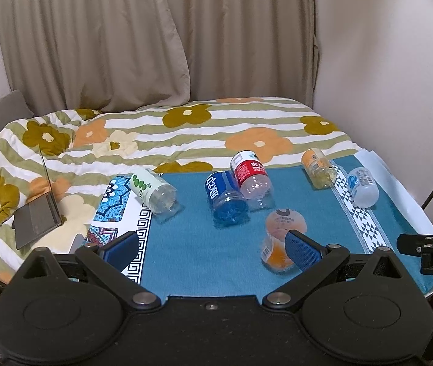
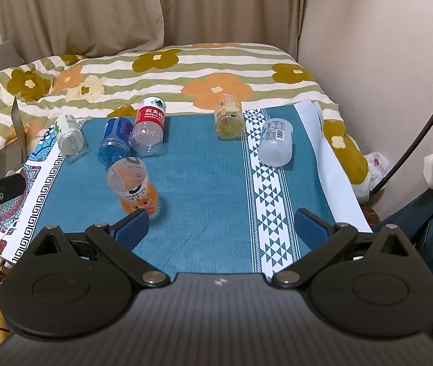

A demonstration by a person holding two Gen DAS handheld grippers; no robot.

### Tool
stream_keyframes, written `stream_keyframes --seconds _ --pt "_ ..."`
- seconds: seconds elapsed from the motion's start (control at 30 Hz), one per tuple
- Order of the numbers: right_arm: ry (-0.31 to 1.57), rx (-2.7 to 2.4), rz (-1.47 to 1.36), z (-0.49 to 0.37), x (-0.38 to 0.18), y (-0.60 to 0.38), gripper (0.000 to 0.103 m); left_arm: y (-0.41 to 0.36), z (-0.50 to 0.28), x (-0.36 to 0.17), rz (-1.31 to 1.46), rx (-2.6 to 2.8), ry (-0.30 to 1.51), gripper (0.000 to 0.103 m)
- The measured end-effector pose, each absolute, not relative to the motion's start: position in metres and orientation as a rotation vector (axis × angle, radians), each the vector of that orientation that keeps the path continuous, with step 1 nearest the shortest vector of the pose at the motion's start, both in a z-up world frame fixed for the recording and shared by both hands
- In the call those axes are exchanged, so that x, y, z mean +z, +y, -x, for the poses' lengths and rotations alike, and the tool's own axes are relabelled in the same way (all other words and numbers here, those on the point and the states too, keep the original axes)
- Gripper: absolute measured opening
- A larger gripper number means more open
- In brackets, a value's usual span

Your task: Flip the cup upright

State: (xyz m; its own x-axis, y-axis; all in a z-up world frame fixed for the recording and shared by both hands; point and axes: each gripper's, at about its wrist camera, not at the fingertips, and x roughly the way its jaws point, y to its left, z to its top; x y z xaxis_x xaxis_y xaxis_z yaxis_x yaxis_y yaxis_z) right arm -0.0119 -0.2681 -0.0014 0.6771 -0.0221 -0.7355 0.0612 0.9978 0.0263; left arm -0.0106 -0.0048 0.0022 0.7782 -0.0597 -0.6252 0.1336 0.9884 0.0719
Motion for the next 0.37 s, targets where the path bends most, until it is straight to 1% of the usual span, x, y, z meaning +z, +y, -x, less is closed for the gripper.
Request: stream_keyframes --seconds 0.37 --pt "0.826 -0.046 -0.05 0.0116 -0.0008 -0.2684 0.103 -0.0037 0.0113 0.0015 -0.115 -0.111 0.664 0.103"
